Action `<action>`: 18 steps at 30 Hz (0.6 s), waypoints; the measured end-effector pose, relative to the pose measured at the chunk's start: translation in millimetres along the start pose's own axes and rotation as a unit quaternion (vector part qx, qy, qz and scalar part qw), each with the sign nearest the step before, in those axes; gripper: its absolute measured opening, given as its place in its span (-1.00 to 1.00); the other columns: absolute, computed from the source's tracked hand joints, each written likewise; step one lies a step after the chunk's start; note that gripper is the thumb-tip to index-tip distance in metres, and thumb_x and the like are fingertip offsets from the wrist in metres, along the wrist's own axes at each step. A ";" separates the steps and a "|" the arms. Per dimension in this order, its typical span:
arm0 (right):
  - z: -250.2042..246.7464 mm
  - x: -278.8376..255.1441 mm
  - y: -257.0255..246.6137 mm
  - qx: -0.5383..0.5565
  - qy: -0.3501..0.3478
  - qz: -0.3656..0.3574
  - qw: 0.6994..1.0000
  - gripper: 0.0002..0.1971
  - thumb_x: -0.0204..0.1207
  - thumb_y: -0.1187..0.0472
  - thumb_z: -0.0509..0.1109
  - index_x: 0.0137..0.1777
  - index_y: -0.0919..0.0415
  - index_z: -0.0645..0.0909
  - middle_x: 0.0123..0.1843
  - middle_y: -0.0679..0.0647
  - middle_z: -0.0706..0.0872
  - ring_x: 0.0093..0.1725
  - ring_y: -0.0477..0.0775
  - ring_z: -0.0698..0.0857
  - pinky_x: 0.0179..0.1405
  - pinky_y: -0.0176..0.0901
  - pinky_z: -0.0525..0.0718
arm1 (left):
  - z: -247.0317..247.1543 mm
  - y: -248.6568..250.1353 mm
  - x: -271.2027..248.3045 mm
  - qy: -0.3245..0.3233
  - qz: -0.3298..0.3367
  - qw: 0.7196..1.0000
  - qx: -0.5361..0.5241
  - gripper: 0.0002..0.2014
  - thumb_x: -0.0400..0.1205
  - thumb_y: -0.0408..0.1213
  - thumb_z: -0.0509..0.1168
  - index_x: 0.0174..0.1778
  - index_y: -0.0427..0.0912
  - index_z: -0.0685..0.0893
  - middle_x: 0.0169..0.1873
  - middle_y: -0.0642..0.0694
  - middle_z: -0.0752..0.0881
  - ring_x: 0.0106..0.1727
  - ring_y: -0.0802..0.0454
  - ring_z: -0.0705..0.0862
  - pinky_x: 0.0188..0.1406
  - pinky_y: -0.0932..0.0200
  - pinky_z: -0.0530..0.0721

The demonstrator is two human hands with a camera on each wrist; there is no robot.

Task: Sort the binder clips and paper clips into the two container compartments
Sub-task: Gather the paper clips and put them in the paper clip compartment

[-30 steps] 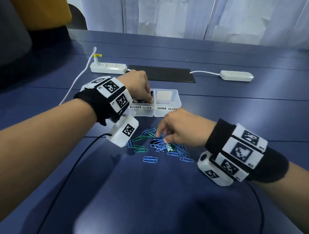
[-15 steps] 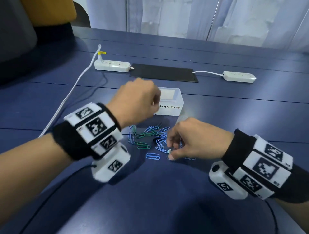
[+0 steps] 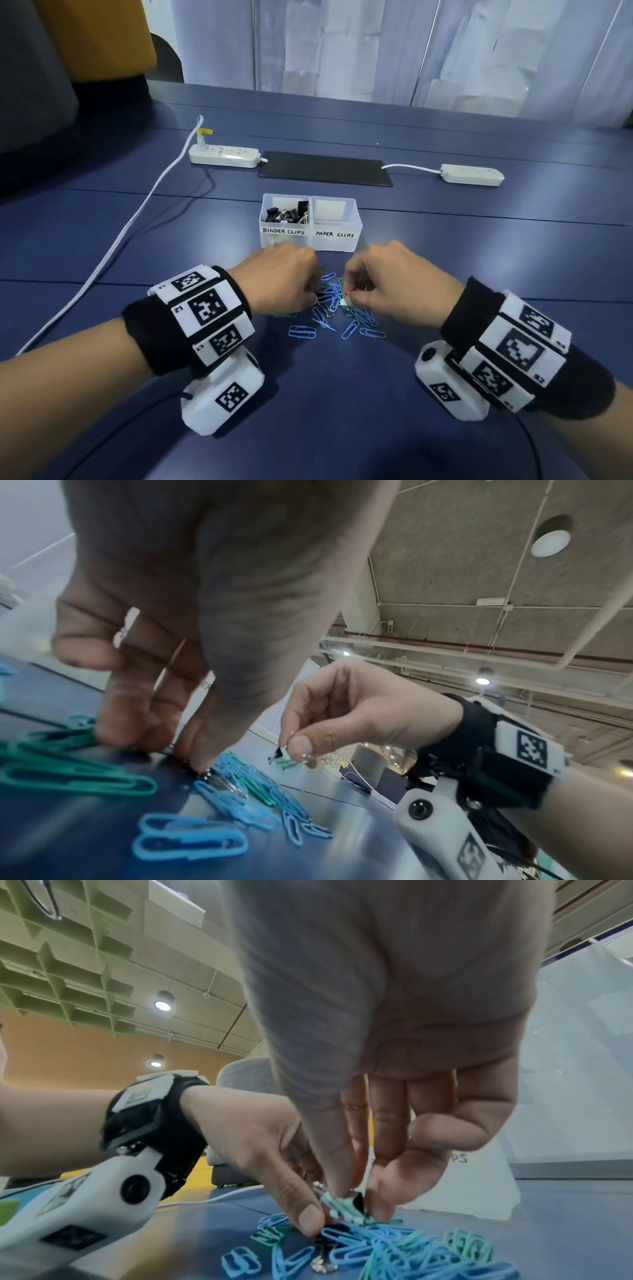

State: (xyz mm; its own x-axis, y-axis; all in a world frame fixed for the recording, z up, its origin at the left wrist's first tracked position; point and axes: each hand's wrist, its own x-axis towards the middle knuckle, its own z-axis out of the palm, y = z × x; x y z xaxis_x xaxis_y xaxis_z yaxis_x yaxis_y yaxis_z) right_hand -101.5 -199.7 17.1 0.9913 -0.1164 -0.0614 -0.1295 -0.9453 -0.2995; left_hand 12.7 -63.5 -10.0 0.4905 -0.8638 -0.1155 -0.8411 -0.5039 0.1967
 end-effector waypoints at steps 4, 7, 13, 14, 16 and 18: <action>-2.4 0.3 4.8 0.005 0.016 0.007 1.000 -0.96 0.38 0.16 0.42 -0.28 0.03 0.68 -0.48 -0.15 0.63 -0.38 -0.22 0.60 -0.15 0.03 0.75 | 1.3 5.0 2.0 0.012 0.007 1.000 0.016 -0.80 0.48 -0.12 0.33 -0.01 0.04 0.75 -0.07 -0.02 0.79 0.03 -0.10 0.70 -0.17 0.14 0.59; -3.2 1.2 8.1 0.012 0.033 0.012 0.999 -0.95 0.38 0.15 0.42 -0.28 0.03 0.67 -0.50 -0.16 0.64 -0.38 -0.22 0.62 -0.14 0.03 0.75 | 1.5 7.7 3.1 0.011 -0.003 1.000 0.014 -0.82 0.49 -0.16 0.34 -0.02 0.01 0.76 -0.06 -0.06 0.78 0.02 -0.14 0.70 -0.13 0.12 0.63; -0.6 1.3 9.9 0.027 0.037 0.017 0.999 -0.95 0.38 0.15 0.42 -0.28 0.06 0.69 -0.40 -0.11 0.73 -0.32 -0.17 0.68 -0.14 0.03 0.76 | 1.2 7.3 2.6 -0.003 -0.021 0.999 -0.025 -0.87 0.48 -0.24 0.34 -0.12 -0.07 0.76 -0.15 -0.07 0.79 -0.04 -0.10 0.71 -0.09 0.10 0.68; -0.3 1.4 10.0 0.027 0.037 0.017 0.999 -0.95 0.38 0.15 0.42 -0.27 0.06 0.70 -0.39 -0.11 0.73 -0.30 -0.15 0.68 -0.14 0.03 0.76 | 0.5 7.3 2.2 -0.005 -0.024 0.999 -0.030 -0.87 0.48 -0.24 0.34 -0.12 -0.07 0.77 -0.15 -0.07 0.79 -0.05 -0.08 0.70 -0.11 0.13 0.67; -0.2 1.1 10.6 0.030 0.037 0.018 0.999 -0.94 0.39 0.14 0.43 -0.28 0.07 0.70 -0.39 -0.12 0.73 -0.29 -0.15 0.69 -0.14 0.03 0.76 | -0.5 7.5 0.9 -0.002 -0.033 0.999 -0.041 -0.87 0.47 -0.23 0.36 -0.12 -0.04 0.78 -0.13 -0.04 0.78 -0.04 -0.06 0.70 -0.12 0.14 0.66; -0.8 1.0 11.3 0.036 0.041 0.021 0.998 -0.93 0.39 0.15 0.43 -0.29 0.08 0.70 -0.40 -0.12 0.73 -0.29 -0.17 0.69 -0.14 0.03 0.76 | -2.7 7.3 -0.5 0.014 -0.046 0.998 -0.047 -0.85 0.47 -0.23 0.36 -0.11 -0.01 0.79 -0.12 -0.01 0.76 -0.02 -0.08 0.70 -0.10 0.10 0.66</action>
State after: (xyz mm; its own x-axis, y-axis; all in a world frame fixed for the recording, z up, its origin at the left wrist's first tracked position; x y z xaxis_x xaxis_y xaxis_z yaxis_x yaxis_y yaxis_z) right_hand -102.0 -210.8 14.5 0.9832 -0.1825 0.0014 -0.1693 -0.9148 -0.3667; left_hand 6.9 -66.7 -5.9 0.5727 -0.8123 -0.1099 -0.7671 -0.5784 0.2776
